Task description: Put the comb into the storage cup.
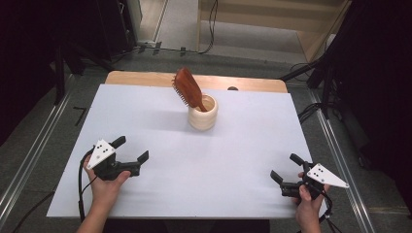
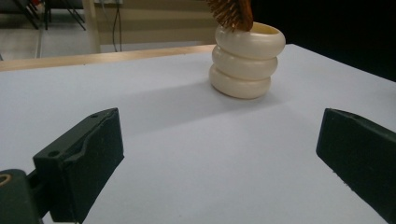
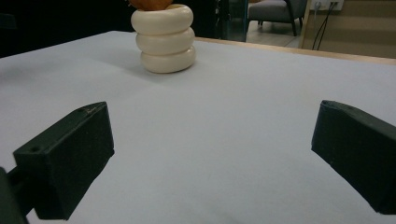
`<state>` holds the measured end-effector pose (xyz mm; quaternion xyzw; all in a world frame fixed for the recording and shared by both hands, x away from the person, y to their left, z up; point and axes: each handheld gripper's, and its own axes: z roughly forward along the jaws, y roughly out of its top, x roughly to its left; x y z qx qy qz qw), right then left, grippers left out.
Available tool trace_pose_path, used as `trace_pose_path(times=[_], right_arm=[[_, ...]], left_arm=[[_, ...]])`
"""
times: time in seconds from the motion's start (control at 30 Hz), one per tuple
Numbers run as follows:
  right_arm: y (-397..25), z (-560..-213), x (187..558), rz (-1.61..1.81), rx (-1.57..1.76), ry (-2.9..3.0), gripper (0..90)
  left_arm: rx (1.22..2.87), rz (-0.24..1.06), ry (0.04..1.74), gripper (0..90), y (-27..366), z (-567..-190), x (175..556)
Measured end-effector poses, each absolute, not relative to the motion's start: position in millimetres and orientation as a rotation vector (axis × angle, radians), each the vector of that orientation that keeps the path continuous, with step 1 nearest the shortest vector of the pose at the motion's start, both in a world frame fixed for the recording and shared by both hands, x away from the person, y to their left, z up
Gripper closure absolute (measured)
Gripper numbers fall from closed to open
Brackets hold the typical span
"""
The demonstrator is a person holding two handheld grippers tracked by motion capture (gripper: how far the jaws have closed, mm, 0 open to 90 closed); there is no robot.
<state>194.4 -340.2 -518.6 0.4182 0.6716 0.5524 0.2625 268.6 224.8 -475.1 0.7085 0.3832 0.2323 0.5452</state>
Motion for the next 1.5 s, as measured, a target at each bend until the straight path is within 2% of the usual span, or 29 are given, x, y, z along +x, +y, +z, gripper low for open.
trace_pose_path(times=[0.73, 1.5], right_arm=[[-340.6, -518.7, 193.8, 1.489, 1.134, 1.811, 0.0], [-341.1, -518.6, 193.6, 1.492, 1.137, 1.811, 0.0]], left_arm=[[1.686, 0.621, 0.98, 1.1, 272.4, -478.5, 242.6], [1.691, 0.684, 1.041, 1.1, 305.5, -485.4, 230.8]])
